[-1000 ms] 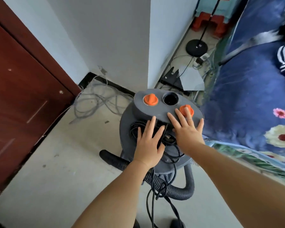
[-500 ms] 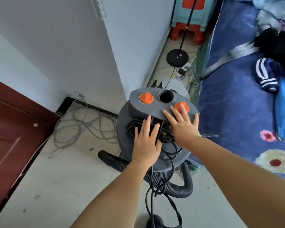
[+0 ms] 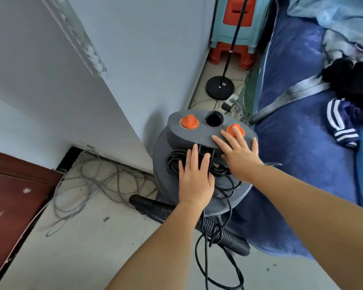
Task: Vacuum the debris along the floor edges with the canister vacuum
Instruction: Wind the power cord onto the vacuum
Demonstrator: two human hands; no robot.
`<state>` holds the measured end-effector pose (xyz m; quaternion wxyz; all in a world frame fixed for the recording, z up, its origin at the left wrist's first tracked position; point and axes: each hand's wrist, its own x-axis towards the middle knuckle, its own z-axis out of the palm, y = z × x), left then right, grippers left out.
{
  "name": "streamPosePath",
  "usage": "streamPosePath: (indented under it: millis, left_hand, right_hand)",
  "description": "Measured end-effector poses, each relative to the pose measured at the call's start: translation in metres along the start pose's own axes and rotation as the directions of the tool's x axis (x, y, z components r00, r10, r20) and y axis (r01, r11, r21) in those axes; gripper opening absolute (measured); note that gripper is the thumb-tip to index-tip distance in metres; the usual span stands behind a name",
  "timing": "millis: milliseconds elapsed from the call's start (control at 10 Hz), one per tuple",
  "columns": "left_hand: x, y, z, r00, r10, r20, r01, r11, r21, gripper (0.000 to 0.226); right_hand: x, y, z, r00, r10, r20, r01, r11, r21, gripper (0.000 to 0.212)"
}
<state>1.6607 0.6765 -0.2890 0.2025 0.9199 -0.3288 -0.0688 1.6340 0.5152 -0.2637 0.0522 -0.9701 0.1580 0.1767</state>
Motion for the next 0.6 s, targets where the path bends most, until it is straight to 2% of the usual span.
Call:
streamPosePath:
  millis: [400, 600]
  left_hand:
    - [-0.003, -0.003, -0.003, 1.0, 0.019, -0.002, -0.019, 0.999, 0.034, 0.052]
    - [-0.002, -0.007, -0.015, 0.987, -0.017, 0.161, 0.003, 0.996, 0.084, 0.062]
  right_hand:
    - [-0.003, 0.001, 0.0, 0.998, -0.06, 0.029, 0.061, 0.998, -0.012, 0.061]
    - [-0.003, -0.003, -0.022, 0.982, -0.052, 0.18, 0.053, 0.999, -0.003, 0.072]
